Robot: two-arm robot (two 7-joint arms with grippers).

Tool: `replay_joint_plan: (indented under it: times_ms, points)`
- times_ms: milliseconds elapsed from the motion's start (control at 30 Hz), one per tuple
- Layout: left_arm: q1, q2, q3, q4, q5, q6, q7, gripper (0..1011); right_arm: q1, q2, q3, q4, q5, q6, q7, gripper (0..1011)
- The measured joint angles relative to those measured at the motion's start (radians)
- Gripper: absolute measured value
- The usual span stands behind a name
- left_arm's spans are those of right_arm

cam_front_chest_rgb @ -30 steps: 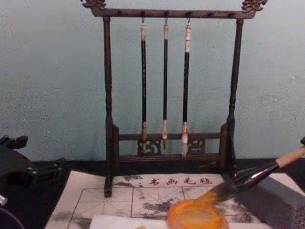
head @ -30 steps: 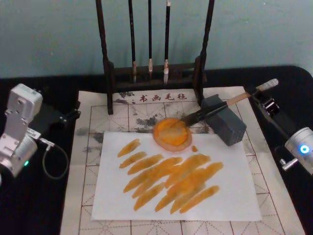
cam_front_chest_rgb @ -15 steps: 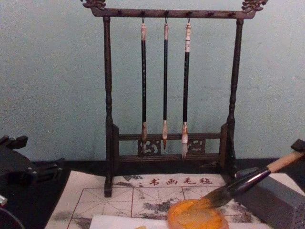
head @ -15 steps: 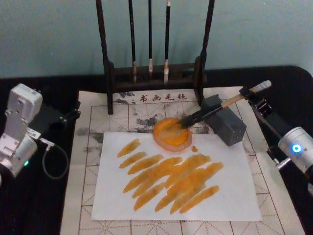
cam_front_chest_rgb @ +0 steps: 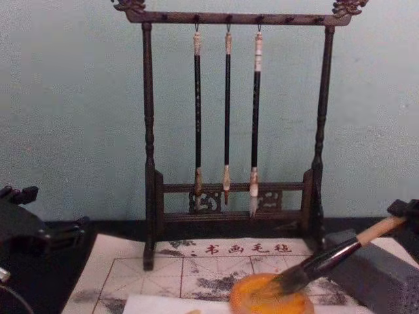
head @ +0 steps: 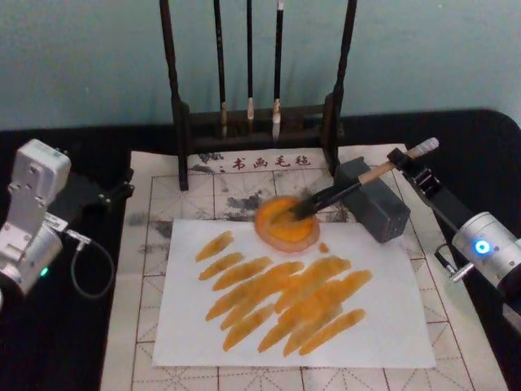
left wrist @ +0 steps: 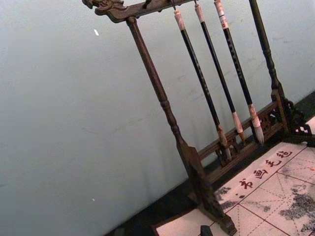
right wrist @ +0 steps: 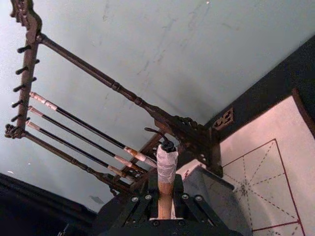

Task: Pick up the brush from the inkstone, write on the paper, then place the brush back to its original position.

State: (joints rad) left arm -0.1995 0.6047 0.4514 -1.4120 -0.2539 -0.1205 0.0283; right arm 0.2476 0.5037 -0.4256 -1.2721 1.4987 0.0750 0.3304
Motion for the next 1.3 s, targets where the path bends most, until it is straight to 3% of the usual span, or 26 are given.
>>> replay_joint_plan:
  times_ms: [567, 1300]
  points:
    - [0.000, 0.000, 0.000, 0.000, 0.000, 0.000, 0.000, 1001, 0.007, -0.013, 0.008, 0.022, 0.002, 0.027, -0.012, 194]
    - [0.000, 0.000, 0.000, 0.000, 0.000, 0.000, 0.000, 1001, 0.006, -0.012, 0.007, 0.019, 0.002, 0.023, -0.010, 194]
